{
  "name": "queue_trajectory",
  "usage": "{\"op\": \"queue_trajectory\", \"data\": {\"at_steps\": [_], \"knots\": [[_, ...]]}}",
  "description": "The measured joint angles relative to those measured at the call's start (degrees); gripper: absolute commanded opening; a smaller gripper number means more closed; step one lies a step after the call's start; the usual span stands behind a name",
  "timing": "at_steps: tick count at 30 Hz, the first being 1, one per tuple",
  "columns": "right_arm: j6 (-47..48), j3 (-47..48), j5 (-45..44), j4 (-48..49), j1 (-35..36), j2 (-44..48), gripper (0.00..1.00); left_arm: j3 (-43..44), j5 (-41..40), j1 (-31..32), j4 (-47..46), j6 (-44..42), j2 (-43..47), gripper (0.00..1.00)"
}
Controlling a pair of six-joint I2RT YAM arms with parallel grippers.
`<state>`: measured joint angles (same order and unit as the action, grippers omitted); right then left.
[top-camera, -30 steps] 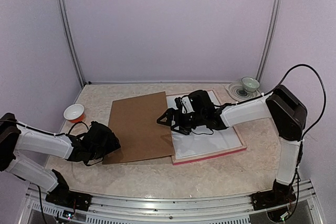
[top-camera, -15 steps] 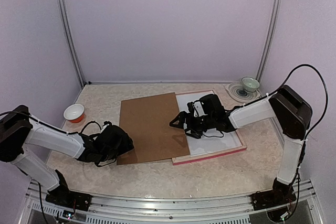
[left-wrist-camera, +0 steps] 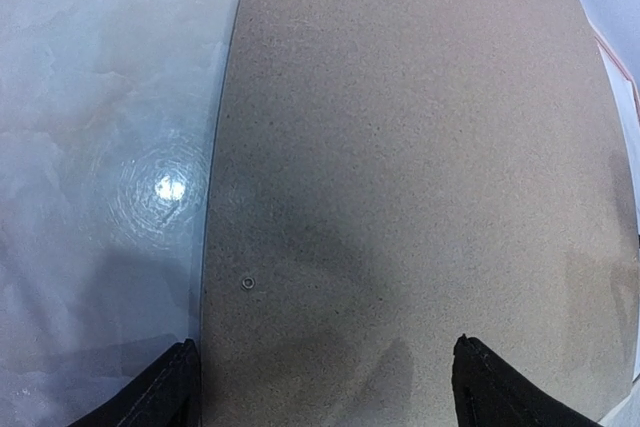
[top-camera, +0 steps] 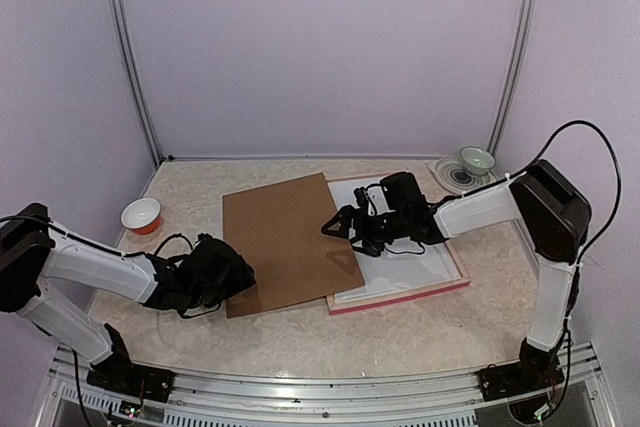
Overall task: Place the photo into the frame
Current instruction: Turn over the backboard.
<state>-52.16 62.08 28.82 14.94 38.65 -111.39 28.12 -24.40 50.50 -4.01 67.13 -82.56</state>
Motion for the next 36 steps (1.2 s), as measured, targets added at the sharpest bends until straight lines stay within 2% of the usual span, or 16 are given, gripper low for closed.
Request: {"op": "queue_trajectory", "data": {"at_steps": [10, 22, 36], "knots": [[0.7, 1.5, 5.8, 2.2, -1.2, 0.0, 0.99, 0.2, -1.7, 0.1, -1.7, -0.4, -1.6, 0.85], [0.7, 3.4, 16.9, 3.7, -0.5, 4.8, 0.99, 0.2, -1.4, 0.1, -4.6, -0.5, -2.7, 0.85], [-0.2, 3.8, 18.9, 3.7, -0.2, 8.9, 0.99, 0.3, 1.0, 0.9, -8.4, 0.8, -3.5, 0.86]]}}
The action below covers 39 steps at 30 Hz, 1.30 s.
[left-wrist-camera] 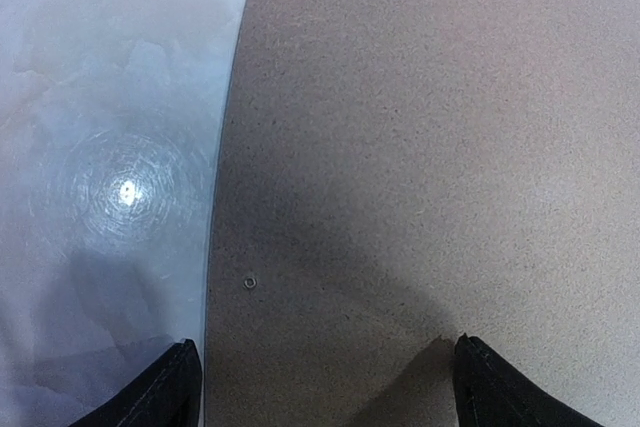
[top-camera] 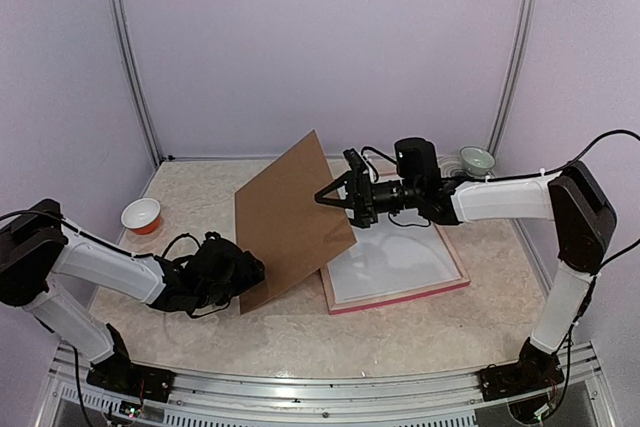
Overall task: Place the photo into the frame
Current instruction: Turn over the backboard.
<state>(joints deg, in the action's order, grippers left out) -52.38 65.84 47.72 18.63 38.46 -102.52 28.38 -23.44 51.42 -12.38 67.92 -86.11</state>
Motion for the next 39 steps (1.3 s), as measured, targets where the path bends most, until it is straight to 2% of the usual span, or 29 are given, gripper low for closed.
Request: {"op": "queue_trajectory", "data": {"at_steps": [16, 24, 39], "knots": [[0.7, 7.0, 0.2, 1.0, 3.9, 0.7, 0.99, 1.9, 0.1, 2.2, -3.8, -0.9, -0.5, 0.86], [1.0, 9.2, 2.6, 1.0, 8.6, 1.5, 0.99, 1.1, 1.7, 2.7, 1.0, -3.6, 0.8, 0.86], [1.3, 10.2, 3.5, 1.0, 9.6, 1.3, 0.99, 0.7, 0.9, -8.2, 4.6, -10.0, 20.7, 0.86]]}}
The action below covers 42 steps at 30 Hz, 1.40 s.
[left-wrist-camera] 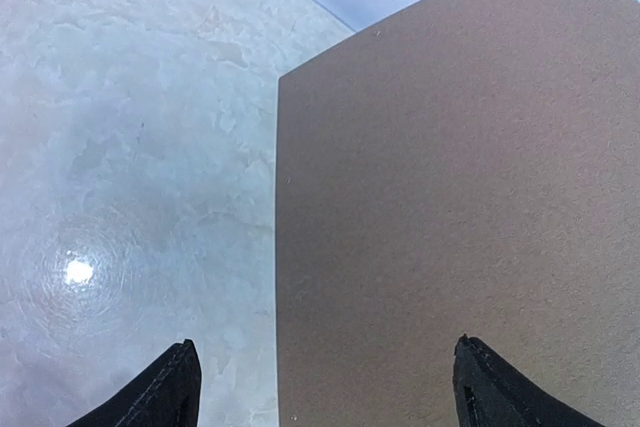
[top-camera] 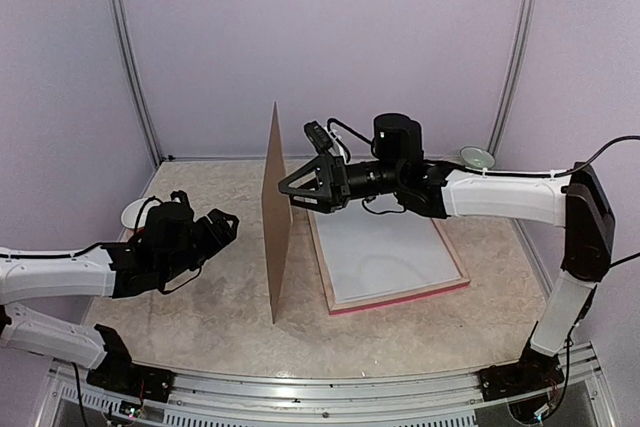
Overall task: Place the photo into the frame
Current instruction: Turn over the backboard.
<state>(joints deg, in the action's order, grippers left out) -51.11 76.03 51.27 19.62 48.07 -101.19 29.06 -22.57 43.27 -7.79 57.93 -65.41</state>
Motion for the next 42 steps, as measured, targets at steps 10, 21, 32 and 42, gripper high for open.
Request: {"op": "queue_trajectory", "data": {"at_steps": [10, 21, 32, 42], "knots": [[-0.3, 4.1, 0.0, 0.1, 1.3, -1.6, 0.99, 2.3, 0.5, -0.9, 1.6, -2.1, 1.6, 0.92], [-1.1, 6.1, 0.2, 0.5, 3.1, -5.2, 0.99, 8.5, 2.9, -1.5, 2.1, -4.7, 4.5, 0.99], [-2.4, 7.0, 0.6, 2.9, 3.8, -8.1, 0.99, 14.0, 7.7, -2.9, 1.0, -5.7, 5.4, 0.99], [-3.5, 7.0, 1.1, 4.0, 4.7, -10.2, 0.99, 21.0, 13.0, -4.3, 2.7, -5.7, 2.8, 0.99]]}}
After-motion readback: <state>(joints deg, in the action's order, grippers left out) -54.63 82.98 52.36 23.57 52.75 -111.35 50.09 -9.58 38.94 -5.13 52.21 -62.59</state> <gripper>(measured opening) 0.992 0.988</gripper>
